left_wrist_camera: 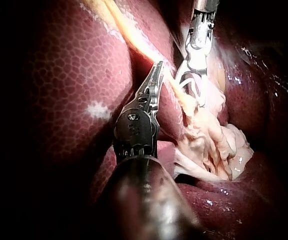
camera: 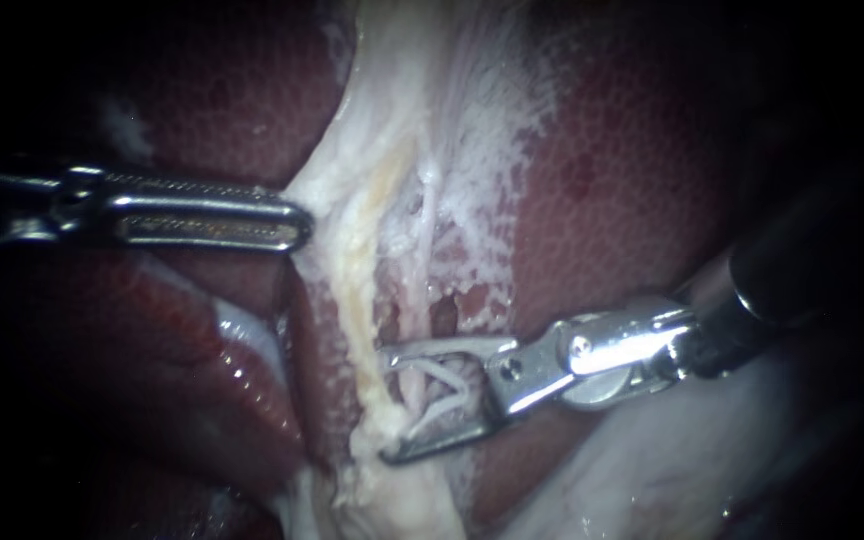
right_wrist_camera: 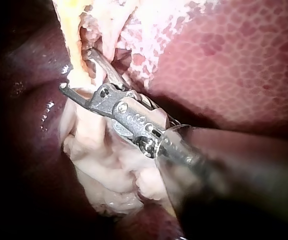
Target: Clipping first clip left tube
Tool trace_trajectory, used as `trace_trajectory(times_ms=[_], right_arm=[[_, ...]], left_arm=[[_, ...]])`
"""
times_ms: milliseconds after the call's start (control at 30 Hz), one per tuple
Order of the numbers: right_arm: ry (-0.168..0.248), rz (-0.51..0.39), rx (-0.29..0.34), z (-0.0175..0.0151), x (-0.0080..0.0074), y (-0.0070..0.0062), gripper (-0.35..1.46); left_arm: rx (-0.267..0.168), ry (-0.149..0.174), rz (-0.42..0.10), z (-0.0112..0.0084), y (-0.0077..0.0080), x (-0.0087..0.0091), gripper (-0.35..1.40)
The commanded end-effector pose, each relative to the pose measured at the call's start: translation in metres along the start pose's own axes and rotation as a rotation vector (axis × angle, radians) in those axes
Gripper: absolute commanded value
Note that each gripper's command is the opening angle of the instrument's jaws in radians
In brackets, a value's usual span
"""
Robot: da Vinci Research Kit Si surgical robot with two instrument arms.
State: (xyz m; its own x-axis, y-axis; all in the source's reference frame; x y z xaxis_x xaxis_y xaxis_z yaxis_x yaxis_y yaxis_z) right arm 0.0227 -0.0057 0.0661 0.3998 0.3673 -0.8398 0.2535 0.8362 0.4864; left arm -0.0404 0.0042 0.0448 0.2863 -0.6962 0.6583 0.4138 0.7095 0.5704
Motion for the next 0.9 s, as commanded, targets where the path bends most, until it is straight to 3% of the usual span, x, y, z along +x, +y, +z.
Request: trace_trajectory(times_ms=[33, 300, 900], right_arm=[[0.0, -0.001, 0.009, 0.0001, 0.0003, -0.0002, 0.6], [-0.002, 0.015, 0.054, 0.0011, 0.0011, -0.0002, 0.59], [0.022, 0.023, 0.05, 0.0032, 0.0024, 0.0006, 0.57]], left_arm=[[0.0, 0.0, 0.0, 0.0001, 0.0, 0.0, -0.35], [0.0, 0.0, 0.0, 0.0002, 0.0, 0.0001, -0.35], [0.0, 0.0, 0.001, 0.0006, 0.0, 0.0003, -0.35]])
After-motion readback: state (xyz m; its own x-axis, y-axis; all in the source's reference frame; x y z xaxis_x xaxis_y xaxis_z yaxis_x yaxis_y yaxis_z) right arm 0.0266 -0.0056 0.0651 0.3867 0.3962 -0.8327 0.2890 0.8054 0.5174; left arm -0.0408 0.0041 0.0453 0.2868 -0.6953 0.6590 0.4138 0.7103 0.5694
